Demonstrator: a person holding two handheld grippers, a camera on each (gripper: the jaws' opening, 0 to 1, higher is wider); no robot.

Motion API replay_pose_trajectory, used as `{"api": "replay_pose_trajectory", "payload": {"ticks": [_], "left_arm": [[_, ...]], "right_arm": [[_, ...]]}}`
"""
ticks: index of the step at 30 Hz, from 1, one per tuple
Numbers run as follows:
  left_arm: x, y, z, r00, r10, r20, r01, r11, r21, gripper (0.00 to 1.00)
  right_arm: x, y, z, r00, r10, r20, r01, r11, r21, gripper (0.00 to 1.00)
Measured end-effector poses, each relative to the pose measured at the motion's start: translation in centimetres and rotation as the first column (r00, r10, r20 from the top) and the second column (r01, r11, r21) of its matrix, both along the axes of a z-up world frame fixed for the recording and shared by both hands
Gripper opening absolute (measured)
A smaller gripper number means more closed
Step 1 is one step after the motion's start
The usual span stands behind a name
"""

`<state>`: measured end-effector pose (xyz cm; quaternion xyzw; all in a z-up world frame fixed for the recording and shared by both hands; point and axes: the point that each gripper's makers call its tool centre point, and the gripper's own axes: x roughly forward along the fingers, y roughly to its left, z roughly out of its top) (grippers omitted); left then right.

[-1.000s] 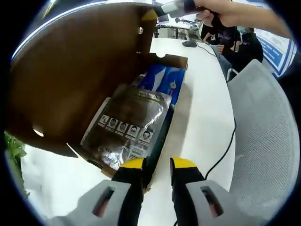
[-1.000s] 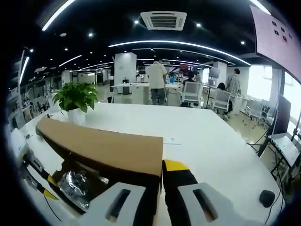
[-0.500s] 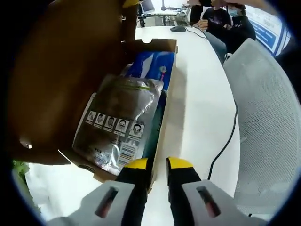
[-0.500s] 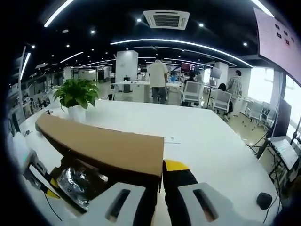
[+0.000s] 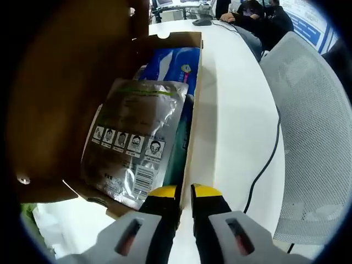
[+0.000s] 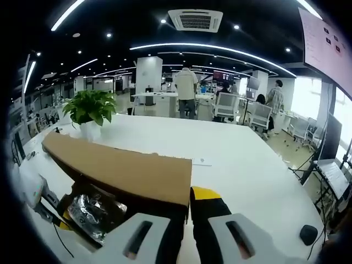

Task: Operate the shoe box by opening the lid, removing the specified soft item, and placing it in the target area until the item is outside and the box remains undamaged.

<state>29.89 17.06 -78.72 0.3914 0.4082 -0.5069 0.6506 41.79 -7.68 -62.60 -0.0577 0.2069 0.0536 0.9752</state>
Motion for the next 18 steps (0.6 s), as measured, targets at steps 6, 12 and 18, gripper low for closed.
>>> {"api": "replay_pose_trajectory", "payload": {"ticks": [6, 12, 18], "left_arm": [[-0.2, 0.0, -0.6, 0.998, -0.062, 0.005, 0.062, 0.998, -0.002, 0.06], [-0.1, 0.0, -1.2, 0.998, -0.056, 0.013, 0.055, 0.998, 0.032, 0.03], [-0.3, 0.2, -1.2, 0.998, -0.055, 0.013, 0.054, 0.998, 0.037, 0.03]], "right_arm": [[-0.1, 0.0, -0.1, 1.000, 0.001, -0.005, -0.001, 1.000, -0.001, 0.00], [-0.4, 0.0, -0.3, 1.000, 0.007, -0.010, -0.007, 1.000, -0.001, 0.00], [-0.6, 0.1, -0.3, 1.000, 0.003, -0.002, -0.003, 1.000, -0.005, 0.00]]}}
